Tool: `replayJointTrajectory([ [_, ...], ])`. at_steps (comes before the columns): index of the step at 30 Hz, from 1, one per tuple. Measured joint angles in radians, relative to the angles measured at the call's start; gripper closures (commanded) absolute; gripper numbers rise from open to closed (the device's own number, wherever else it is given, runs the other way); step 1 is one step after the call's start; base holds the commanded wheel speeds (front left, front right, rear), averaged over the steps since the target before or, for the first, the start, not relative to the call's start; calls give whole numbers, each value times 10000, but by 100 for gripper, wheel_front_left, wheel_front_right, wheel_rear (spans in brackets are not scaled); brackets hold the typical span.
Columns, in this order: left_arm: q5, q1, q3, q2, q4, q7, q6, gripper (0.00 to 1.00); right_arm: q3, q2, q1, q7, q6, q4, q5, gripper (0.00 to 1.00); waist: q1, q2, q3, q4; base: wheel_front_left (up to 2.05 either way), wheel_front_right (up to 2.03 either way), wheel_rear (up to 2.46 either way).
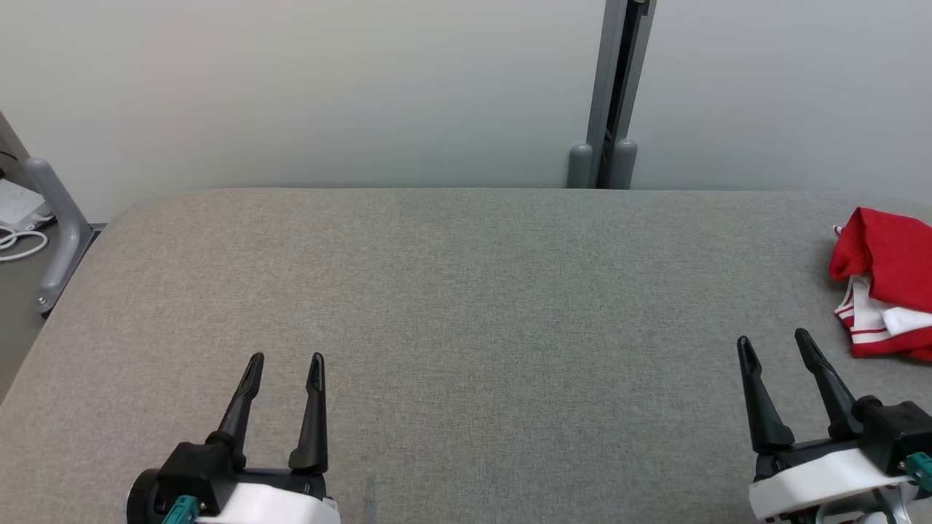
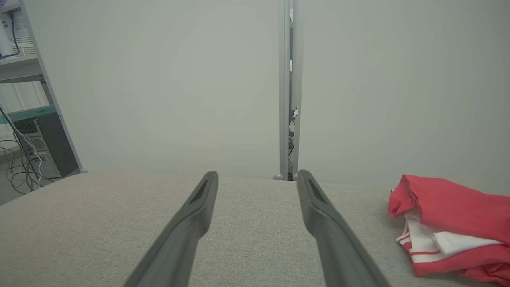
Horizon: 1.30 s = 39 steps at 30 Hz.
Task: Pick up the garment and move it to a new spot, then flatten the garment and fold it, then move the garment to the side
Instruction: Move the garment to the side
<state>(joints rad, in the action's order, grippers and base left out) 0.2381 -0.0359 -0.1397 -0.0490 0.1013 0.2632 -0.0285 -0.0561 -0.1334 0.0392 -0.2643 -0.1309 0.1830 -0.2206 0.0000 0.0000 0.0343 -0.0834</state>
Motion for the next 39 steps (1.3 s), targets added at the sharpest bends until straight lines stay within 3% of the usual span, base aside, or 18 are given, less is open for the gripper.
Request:
replayJointTrajectory([
  [9,284,-4,23,0,35,0,-134,0,-109,-15,-4,0,0,23,-4,0,0,0,-6,-32,0,0,0],
  [39,1139,-17,201,0,552,0,523,0,-207,2,-4,0,0,161,-102,0,0,0,-69,31,0,0,0],
])
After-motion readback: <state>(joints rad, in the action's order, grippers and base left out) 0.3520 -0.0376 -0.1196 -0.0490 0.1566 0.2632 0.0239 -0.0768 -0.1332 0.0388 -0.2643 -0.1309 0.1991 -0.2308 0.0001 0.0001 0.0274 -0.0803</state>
